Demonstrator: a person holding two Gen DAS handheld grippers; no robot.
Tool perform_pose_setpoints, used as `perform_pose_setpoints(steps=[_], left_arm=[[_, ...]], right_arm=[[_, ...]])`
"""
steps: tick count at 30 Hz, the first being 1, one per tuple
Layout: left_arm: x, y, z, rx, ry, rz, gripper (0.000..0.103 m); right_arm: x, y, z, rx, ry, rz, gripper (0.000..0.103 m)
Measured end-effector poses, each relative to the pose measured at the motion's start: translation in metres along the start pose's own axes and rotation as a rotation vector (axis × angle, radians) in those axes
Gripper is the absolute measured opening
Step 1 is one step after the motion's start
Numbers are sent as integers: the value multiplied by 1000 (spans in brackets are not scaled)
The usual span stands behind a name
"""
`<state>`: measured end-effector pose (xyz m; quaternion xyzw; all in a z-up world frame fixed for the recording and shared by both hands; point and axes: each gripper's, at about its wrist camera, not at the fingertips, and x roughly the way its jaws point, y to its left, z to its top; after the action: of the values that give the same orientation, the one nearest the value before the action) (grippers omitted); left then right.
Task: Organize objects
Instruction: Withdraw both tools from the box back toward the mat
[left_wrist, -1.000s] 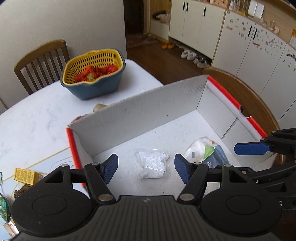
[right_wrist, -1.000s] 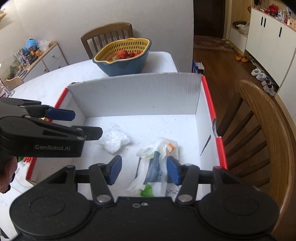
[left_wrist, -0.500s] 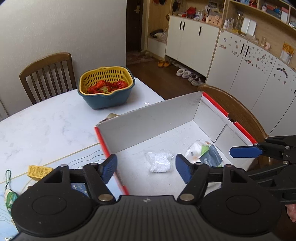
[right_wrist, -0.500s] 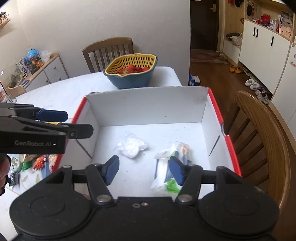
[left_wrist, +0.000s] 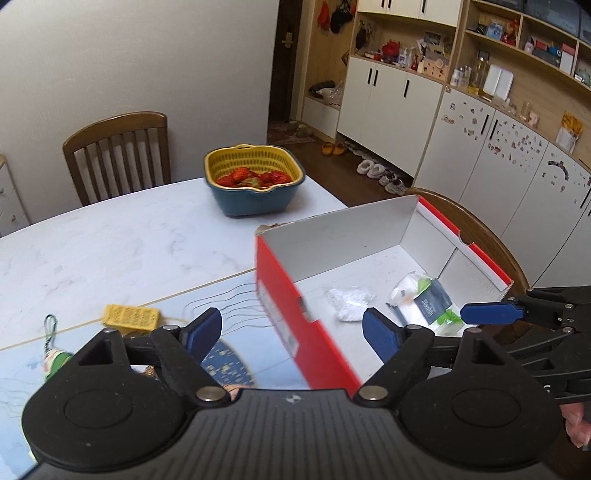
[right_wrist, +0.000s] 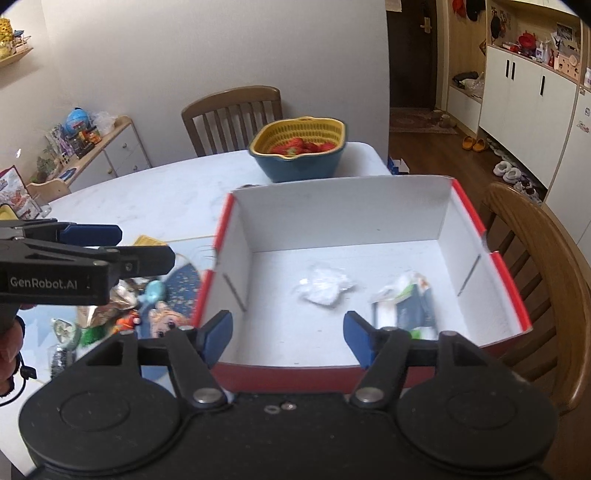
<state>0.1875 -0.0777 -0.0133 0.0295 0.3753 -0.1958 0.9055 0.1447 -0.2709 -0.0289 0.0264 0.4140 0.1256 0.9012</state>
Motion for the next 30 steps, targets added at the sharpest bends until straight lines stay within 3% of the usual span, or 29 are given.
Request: perform_pose_setpoints(steps=[13,17,30], left_arm=[[-39,63,-35,-64,-45,11,84],[-47,80,-44,-74,-60,34,103],[-74,136,-72,-130,-151,58,103]], right_arm=[[1,61,-14,0,-42,2,81],[3,78,-18,-2,-45,17,85],[8,137,-22,-56,-62,72,94]])
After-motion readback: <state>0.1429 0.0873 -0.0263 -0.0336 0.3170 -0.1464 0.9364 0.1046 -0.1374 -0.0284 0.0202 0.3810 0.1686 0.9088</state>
